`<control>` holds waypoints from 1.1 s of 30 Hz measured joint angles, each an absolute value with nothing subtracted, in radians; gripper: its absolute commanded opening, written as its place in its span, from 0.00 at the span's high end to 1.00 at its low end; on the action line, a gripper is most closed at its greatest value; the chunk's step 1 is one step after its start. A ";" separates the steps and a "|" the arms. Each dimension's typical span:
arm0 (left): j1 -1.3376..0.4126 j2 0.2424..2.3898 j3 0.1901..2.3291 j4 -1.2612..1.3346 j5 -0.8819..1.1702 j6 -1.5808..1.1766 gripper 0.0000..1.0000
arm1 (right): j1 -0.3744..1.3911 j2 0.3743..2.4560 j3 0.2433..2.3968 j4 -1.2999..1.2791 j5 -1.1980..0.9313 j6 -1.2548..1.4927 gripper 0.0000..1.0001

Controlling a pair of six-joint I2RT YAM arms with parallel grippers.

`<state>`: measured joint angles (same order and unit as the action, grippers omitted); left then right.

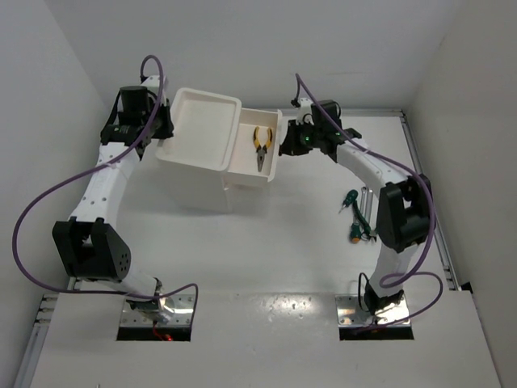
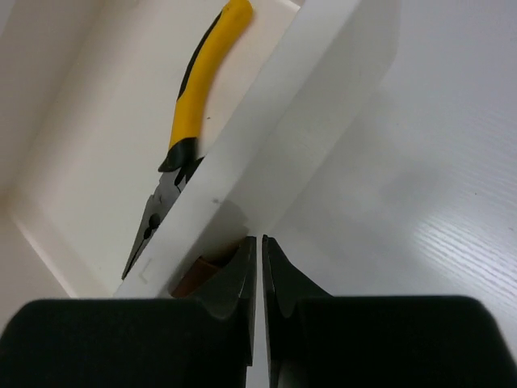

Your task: Sort the tools into containers

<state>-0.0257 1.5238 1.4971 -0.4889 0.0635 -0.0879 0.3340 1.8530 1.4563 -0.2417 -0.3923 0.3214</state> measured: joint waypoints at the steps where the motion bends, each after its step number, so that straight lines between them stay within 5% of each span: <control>1: -0.026 1.525 1.497 -0.487 0.066 -0.087 1.00 | 0.335 1.855 1.457 -0.239 -0.402 0.328 0.93; 33: -0.031 1.541 1.512 -0.481 0.051 -0.047 1.00 | 0.462 2.006 1.621 -0.031 -0.473 0.443 0.89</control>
